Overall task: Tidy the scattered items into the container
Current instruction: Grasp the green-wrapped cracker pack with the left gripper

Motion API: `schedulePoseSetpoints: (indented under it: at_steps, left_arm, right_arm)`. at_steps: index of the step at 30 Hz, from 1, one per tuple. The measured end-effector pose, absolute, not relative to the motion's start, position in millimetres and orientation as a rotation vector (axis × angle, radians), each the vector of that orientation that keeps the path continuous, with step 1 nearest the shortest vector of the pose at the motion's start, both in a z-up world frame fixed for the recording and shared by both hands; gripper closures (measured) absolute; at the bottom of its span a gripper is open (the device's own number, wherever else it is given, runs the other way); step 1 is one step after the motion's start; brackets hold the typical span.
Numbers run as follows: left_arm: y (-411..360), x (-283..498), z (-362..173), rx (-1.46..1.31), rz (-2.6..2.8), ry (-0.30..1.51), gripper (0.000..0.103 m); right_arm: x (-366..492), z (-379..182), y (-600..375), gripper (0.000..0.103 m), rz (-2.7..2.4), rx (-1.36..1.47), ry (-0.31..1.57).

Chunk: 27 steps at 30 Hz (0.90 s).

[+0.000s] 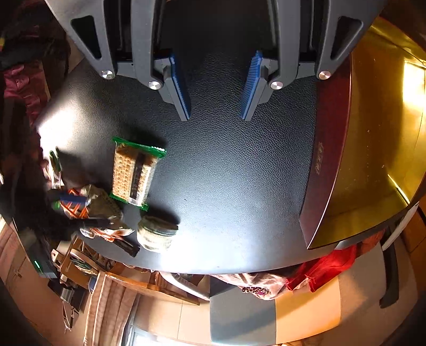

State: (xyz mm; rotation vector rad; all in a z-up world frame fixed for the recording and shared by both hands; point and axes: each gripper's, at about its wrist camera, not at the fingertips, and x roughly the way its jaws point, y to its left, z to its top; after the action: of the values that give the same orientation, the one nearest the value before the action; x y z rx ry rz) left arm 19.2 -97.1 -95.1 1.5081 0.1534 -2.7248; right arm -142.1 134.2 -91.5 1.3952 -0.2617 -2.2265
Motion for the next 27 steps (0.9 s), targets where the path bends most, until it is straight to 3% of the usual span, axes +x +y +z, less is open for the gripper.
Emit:
schedulePoseSetpoints:
  at_steps: [6,11,27]
  left_arm:
    - [-92,1,-77,1.479,-2.854,0.230,0.064]
    - [-49,-28,-69,1.499,-2.970,0.048,0.063]
    - [7,-75,-99,1.694,-2.995,-0.124,0.063]
  right_arm:
    - [-89,-84,149,0.000,-2.255,1.312,-0.357]
    - [-56,-80,163,0.000,-2.282,1.279,-0.381]
    - [-35,-106,165,0.000,-2.358,1.307,-0.274]
